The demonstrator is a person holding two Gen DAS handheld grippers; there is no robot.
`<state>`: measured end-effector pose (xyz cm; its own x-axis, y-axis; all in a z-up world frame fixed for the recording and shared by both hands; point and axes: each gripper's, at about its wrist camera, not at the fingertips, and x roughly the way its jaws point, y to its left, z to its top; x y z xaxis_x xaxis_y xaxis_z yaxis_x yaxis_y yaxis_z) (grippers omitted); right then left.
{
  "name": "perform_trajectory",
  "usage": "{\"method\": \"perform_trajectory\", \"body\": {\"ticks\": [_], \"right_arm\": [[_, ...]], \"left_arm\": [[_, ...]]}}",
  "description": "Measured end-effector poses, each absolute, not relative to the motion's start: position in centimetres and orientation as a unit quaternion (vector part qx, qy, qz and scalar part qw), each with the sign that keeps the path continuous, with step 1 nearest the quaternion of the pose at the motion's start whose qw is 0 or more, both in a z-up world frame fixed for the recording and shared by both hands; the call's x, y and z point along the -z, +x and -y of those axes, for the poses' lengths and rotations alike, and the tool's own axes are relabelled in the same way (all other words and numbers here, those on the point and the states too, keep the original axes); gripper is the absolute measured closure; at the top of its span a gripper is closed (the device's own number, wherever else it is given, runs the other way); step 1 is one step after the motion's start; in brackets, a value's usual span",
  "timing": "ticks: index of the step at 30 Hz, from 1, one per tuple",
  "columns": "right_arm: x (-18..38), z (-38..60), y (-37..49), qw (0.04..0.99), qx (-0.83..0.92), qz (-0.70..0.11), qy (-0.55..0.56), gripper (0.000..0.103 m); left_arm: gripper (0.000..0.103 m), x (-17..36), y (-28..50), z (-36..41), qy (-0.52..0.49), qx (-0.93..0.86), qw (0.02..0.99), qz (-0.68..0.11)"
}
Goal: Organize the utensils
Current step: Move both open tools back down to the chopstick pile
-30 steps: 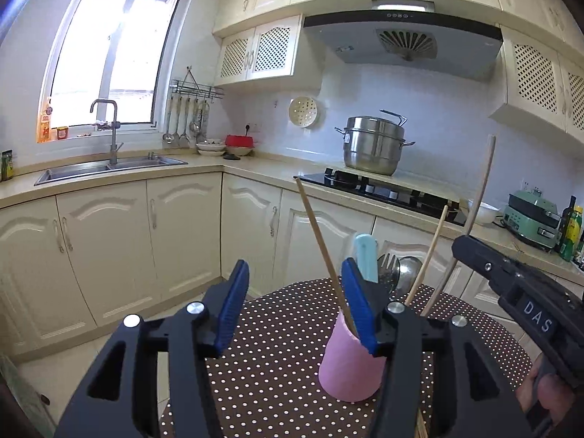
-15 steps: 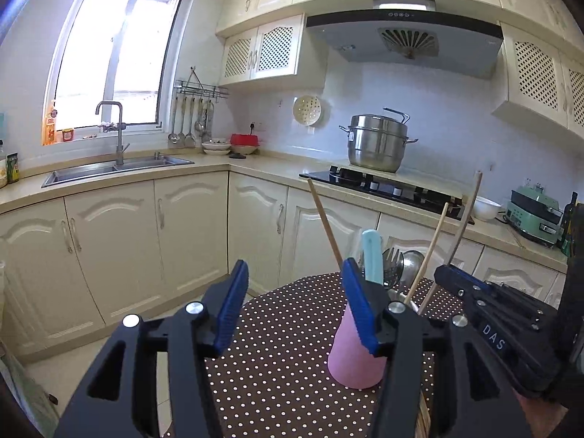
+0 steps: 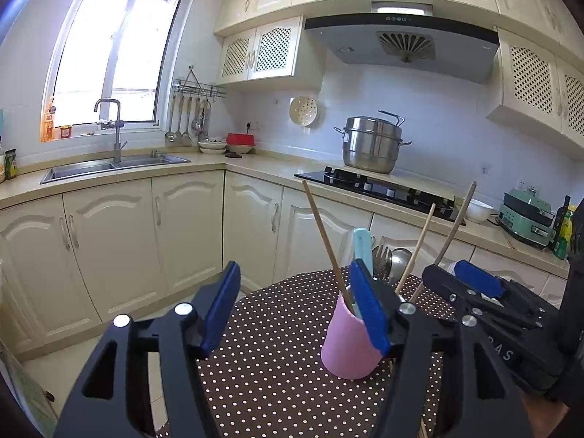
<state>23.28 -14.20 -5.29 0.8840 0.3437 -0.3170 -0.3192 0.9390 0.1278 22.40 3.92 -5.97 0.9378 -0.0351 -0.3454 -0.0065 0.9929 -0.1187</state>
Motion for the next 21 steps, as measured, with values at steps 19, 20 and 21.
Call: {"method": "perform_trajectory", "body": {"ticks": [19, 20, 21], "right_arm": [[8.0, 18.7, 18.0, 0.967, -0.112, -0.226, 0.03, 0.03], [8.6, 19.2, 17.8, 0.966, -0.106, -0.235, 0.036, 0.029], [9.2, 19.7, 17.7, 0.963, -0.101, -0.246, 0.039, 0.029]], "left_arm": [[0.035, 9.9, 21.4, 1.5, -0.025, 0.12, 0.938, -0.325], [0.035, 10.6, 21.7, 1.8, -0.029, 0.129, 0.93, -0.344], [0.035, 11.4, 21.9, 2.2, -0.03, 0.138, 0.92, -0.366]]}}
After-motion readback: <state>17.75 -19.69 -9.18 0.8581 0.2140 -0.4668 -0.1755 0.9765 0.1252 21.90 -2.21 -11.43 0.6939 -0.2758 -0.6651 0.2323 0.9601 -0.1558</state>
